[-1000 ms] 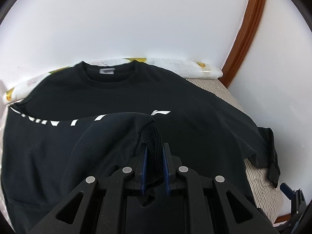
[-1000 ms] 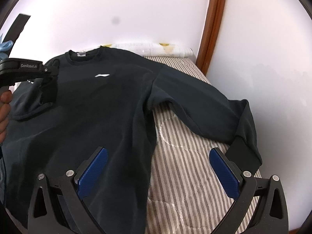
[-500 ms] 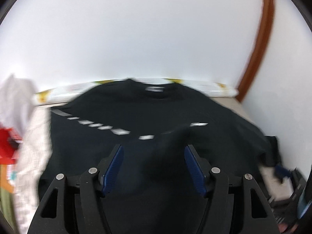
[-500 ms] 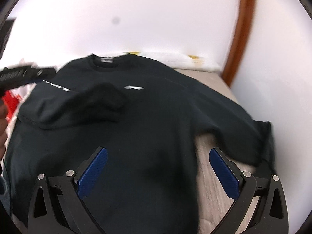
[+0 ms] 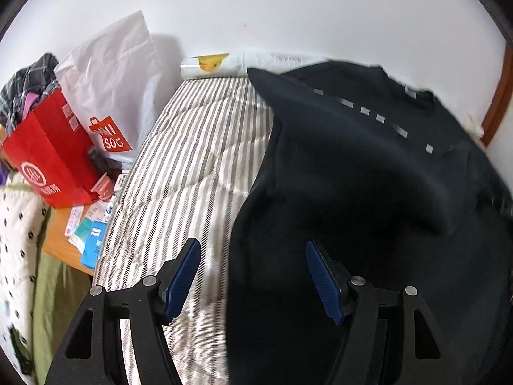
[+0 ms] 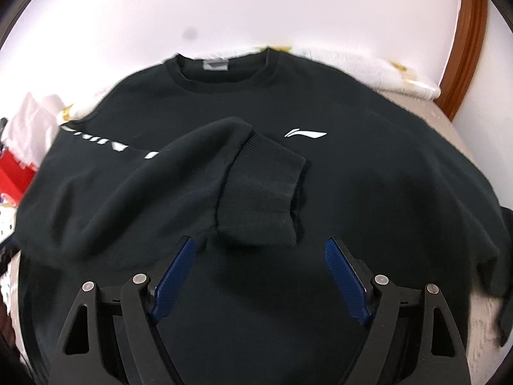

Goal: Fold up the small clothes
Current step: 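Grasp the other sleeve cuff with the right gripper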

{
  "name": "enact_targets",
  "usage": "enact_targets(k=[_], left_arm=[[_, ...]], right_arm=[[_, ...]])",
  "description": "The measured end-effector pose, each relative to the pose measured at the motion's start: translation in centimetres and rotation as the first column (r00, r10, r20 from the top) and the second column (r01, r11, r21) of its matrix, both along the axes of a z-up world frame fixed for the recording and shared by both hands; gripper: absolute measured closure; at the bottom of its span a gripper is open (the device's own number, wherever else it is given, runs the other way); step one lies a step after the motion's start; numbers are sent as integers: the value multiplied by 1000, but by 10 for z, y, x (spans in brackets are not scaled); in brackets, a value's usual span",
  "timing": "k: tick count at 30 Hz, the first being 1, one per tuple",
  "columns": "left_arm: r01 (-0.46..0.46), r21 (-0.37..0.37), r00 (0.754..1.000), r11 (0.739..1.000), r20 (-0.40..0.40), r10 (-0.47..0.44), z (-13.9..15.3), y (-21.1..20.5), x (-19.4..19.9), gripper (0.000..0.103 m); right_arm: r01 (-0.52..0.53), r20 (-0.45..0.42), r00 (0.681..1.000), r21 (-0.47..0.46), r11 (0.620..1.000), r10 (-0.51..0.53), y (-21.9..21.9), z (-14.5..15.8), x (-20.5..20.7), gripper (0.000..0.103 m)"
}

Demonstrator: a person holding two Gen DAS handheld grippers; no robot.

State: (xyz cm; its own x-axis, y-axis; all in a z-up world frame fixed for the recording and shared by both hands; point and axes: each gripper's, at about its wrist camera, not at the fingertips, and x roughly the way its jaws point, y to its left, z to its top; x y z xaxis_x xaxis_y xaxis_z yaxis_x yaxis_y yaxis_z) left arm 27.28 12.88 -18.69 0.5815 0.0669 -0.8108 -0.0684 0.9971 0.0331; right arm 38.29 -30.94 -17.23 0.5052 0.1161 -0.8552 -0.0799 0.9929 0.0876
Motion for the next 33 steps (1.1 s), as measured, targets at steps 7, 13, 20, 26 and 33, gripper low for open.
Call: enact_targets(k=[7, 13, 20, 26, 33], left_arm=[[30, 53, 999, 998, 22, -31, -13, -9, 18, 37], [47, 73, 998, 996, 39, -50, -13, -21, 40, 76], [9, 7, 999, 1000, 49, -9, -12, -14, 38, 96], [-26, -22, 999, 999, 36, 27, -14, -9, 35, 96], [-39, -43, 999, 998, 25, 40, -16, -5, 27, 96]], right_arm=[[38, 2, 999, 26, 999, -38, 11, -14, 22, 35], [-13, 59, 998, 19, 1000, 11, 16, -6, 28, 64], [27, 130, 991, 27, 999, -30, -29, 25, 24, 85], [120, 159, 980, 5, 993, -119, -84, 39, 17, 85], [139, 99, 985, -2, 990, -138, -105, 17, 13, 85]])
